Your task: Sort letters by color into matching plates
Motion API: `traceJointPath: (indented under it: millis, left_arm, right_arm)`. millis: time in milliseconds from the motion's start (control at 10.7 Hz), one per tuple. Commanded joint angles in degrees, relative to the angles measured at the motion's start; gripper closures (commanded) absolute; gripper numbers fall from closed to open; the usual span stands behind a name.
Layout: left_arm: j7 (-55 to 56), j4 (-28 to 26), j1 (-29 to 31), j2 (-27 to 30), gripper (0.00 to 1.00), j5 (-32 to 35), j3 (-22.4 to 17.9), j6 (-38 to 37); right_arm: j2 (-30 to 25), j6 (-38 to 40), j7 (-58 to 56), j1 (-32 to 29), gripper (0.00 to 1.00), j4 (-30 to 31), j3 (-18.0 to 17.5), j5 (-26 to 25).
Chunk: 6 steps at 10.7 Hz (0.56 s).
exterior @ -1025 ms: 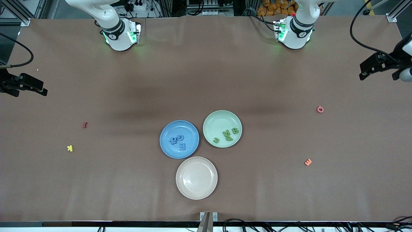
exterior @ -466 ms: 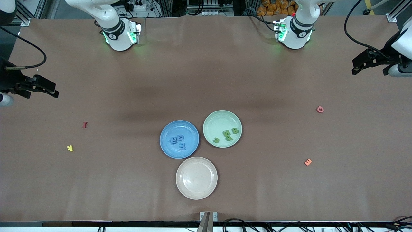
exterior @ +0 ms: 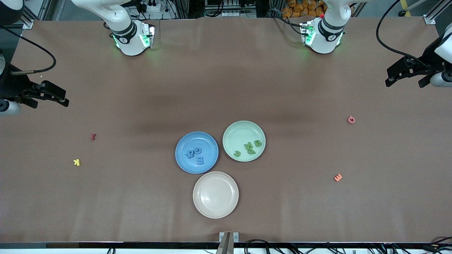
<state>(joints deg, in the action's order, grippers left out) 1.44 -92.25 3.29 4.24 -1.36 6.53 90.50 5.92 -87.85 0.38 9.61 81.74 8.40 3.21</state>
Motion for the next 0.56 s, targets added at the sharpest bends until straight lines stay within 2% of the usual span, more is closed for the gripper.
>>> traceJointPath:
  millis: [0, 466]
  left_arm:
    - [-1.0, 1.0, -0.2, -0.8, 0.00, -1.4, -0.2, 2.4]
    - [-1.2, 0.8, 0.0, -0.7, 0.00, -1.0, -0.2, 2.6]
  right_arm:
    - [-0.2, -0.7, 0.1, -1.0, 0.00, -0.3, -0.5, -1.1]
    - [-0.3, -0.7, -0.7, -1.3, 0.00, -0.4, -0.1, -1.1]
